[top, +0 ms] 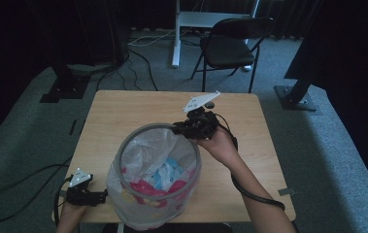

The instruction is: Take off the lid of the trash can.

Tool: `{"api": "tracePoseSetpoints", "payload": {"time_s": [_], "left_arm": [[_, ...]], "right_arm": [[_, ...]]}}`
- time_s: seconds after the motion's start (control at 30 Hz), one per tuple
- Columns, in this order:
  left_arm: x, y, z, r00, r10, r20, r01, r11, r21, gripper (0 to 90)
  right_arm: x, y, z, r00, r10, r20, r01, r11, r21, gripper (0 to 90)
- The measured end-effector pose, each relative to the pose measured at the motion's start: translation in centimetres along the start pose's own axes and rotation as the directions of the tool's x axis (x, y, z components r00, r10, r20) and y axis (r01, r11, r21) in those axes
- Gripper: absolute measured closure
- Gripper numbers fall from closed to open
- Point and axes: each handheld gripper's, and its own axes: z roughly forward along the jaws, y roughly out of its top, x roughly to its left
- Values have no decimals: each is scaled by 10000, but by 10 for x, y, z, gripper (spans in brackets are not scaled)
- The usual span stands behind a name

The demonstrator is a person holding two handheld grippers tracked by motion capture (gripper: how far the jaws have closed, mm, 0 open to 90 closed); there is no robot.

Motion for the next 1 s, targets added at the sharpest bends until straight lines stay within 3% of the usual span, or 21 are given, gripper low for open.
{"api": "tracePoseSetpoints", "payload": {"time_s": [0.07,0.2,0.43,0.53,0.6,0.63,0.8,0.9,1.0], "left_arm": [[0,0,0,10000,-12,-34,12,10000,-3,0],[0,0,0,10000,-36,-73,36,10000,-22,0],[0,0,0,10000,-33,-40,33,10000,1,0],[0,0,1,9999,-58,-88,59,10000,52,0],[0,0,1,10000,-41,-90,41,10000,53,0],[0,0,0,9999,-43,-94,43,10000,41,0],[0,0,0,9999,-86,-71,86,10000,18,0],[0,0,0,9999,-77,-76,77,10000,23,0],[0,0,0,9999,-98,-100,98,10000,10,0]], "right_arm": [[0,1,-2,10000,9,3,-9,10000,-75,809],[-5,4,-13,9966,576,-593,-633,9930,-994,814],[-7,9,-21,9929,767,-905,-891,9859,-1419,816],[-10,11,-27,9846,1056,-1395,-1303,9746,-1819,817],[-10,11,-28,9830,1061,-1499,-1341,9725,-1906,818],[-9,13,-30,9774,1117,-1797,-1485,9670,-2070,818],[-8,17,-37,9794,1077,-1709,-1459,9624,-2294,818],[-13,16,-46,9790,1289,-1581,-1671,9514,-2588,818],[-17,14,-50,9783,1392,-1533,-1763,9482,-2643,818]]}}
